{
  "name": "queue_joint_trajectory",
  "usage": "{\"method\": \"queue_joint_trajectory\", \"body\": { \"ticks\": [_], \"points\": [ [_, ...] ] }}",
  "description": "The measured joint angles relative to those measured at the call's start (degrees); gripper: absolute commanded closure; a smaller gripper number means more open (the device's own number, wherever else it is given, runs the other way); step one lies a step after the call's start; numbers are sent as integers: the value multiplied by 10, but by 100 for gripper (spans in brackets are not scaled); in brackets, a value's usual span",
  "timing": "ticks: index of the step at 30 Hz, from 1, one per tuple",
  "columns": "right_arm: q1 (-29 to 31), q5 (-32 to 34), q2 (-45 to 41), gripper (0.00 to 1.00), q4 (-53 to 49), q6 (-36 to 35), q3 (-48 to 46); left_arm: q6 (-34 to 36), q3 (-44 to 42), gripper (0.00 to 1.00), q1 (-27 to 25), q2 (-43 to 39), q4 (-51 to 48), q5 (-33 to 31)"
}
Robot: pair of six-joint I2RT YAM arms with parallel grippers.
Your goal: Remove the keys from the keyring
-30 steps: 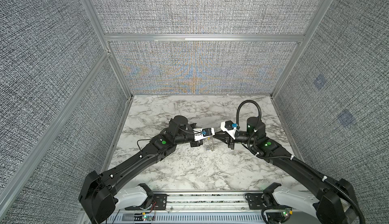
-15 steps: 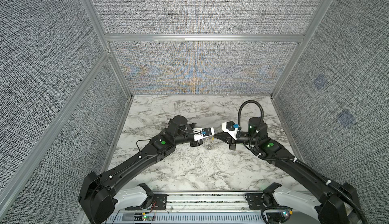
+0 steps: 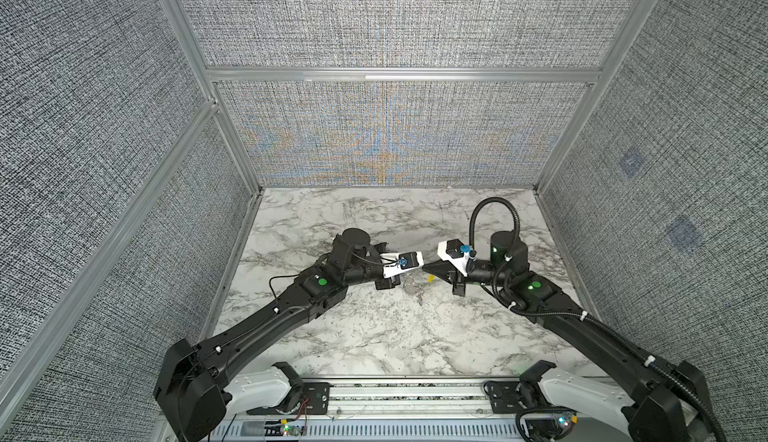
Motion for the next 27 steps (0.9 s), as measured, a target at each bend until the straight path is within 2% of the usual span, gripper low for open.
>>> {"method": "queue_joint_trajectory", "body": {
  "ticks": [4,8,19,27],
  "points": [
    [1,7,0,86,-4,-4,0,0,0,100,0,0,0,0],
    [1,16,1,80,-16,-13,1,0,0,100,0,0,0,0],
    [9,33,5,71,-17,-27,19,0,1,100,0,0,-1,-1],
    [14,38,2,68,-19,-16,26,-2,9,100,0,3,-10,-11]
  ]
}}
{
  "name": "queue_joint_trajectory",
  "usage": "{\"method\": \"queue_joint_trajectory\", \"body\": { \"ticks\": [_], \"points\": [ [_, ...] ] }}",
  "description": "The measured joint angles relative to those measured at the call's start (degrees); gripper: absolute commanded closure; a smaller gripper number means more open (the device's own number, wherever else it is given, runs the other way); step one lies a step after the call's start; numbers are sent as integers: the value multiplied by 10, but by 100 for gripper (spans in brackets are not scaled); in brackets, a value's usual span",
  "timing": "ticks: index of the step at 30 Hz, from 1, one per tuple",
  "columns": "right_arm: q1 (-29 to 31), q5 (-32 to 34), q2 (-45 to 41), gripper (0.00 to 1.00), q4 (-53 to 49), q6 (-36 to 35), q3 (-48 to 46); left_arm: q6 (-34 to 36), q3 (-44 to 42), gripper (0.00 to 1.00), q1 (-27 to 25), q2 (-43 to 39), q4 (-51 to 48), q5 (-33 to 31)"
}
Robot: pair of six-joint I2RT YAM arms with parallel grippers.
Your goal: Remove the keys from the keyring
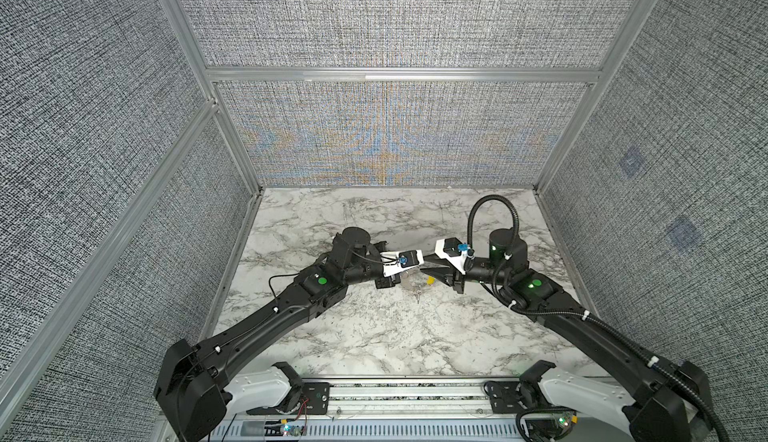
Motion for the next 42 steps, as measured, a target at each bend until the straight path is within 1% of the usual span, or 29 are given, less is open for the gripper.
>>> {"method": "queue_joint_trajectory", "body": {
  "ticks": [12,17,22,27,32,37,40,42],
  "points": [
    [10,24,24,71,-16,23,20,-2,4,100,0,3,-11,-13],
    [14,38,35,77,-31,28,28,-2,7,100,0,4,-11,-18],
    [14,54,37,86,-34,27,29,-2,7,100,-1,4,-11,-21],
    [14,62,37,91,-35,27,29,-2,7,100,-1,4,-12,-21],
    [14,62,37,92,-35,26,29,-2,7,100,-1,4,-12,-21],
    [15,60,37,85,-35,25,29,-2,7,100,-1,4,-12,-20],
    [15,55,38,85,-35,25,29,-2,7,100,-1,4,-12,-20],
    [16,50,40,87,-35,25,29,-2,7,100,-1,4,-12,-20]
  ]
}}
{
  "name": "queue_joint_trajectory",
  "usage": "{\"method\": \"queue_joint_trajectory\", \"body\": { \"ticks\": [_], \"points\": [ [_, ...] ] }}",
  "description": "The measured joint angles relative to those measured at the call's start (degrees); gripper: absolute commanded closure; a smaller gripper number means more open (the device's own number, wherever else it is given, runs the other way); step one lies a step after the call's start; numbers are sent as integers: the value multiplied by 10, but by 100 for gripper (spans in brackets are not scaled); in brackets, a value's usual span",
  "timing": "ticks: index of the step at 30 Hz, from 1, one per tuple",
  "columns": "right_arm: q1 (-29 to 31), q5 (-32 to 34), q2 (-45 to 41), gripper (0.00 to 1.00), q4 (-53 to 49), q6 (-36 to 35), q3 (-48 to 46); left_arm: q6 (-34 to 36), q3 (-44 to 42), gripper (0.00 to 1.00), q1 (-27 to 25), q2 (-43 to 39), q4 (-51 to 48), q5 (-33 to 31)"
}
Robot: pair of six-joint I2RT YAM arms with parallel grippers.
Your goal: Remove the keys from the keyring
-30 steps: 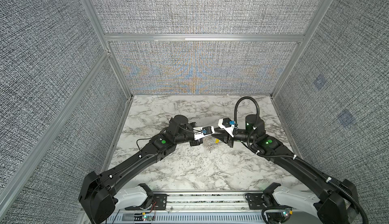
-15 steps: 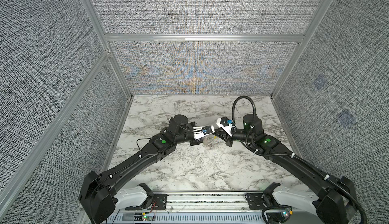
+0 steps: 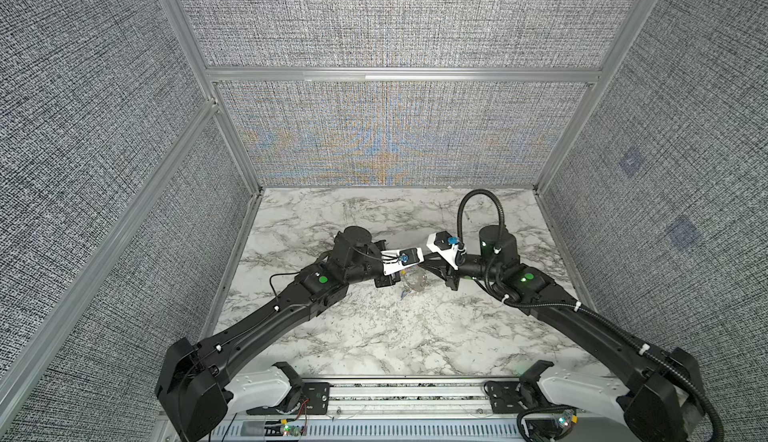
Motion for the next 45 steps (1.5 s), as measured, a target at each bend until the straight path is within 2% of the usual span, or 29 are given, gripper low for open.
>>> {"method": "queue_joint_trajectory", "body": {
  "ticks": [8,14,24,45],
  "points": [
    [1,-7,-2,100,0,-2,0,0,2,100,0,0,-2,0],
    [0,-9,-5,100,0,-2,0,0,-2,100,0,-7,0,-4],
    [-3,-25,-16,100,38,14,-20,-17,-55,100,0,-41,23,-46],
    [-4,-71,-10,100,121,40,-35,-17,-74,100,0,-39,31,-20]
  ]
}}
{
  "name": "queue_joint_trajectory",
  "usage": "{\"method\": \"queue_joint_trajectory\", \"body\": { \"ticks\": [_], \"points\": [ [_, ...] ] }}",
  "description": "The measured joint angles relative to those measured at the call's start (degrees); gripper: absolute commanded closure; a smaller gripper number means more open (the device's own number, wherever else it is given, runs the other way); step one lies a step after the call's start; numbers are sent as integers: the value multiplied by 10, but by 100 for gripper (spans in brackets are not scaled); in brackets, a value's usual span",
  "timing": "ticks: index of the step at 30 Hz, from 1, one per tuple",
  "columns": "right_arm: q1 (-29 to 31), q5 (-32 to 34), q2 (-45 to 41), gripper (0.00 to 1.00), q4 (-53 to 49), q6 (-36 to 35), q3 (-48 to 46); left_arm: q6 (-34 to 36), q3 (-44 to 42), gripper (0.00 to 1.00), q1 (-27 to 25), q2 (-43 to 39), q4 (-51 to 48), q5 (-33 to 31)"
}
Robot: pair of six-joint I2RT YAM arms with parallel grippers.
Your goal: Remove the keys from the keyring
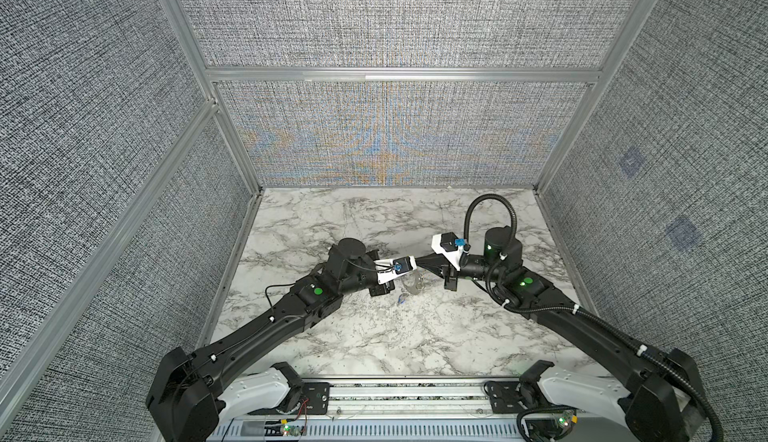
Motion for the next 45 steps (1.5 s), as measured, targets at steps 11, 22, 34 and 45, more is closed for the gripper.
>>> {"method": "queue_joint_trajectory", "body": {
  "ticks": [11,22,34,45],
  "points": [
    [1,23,-8,100,12,4,-11,0,0,100,0,3,3,10],
    [1,23,-7,100,39,16,-20,-3,11,100,0,20,4,35],
    [1,59,-24,100,36,11,-28,-10,8,100,0,11,10,31],
    [2,99,-36,100,8,-7,-28,-15,4,100,0,5,21,16]
  ]
}}
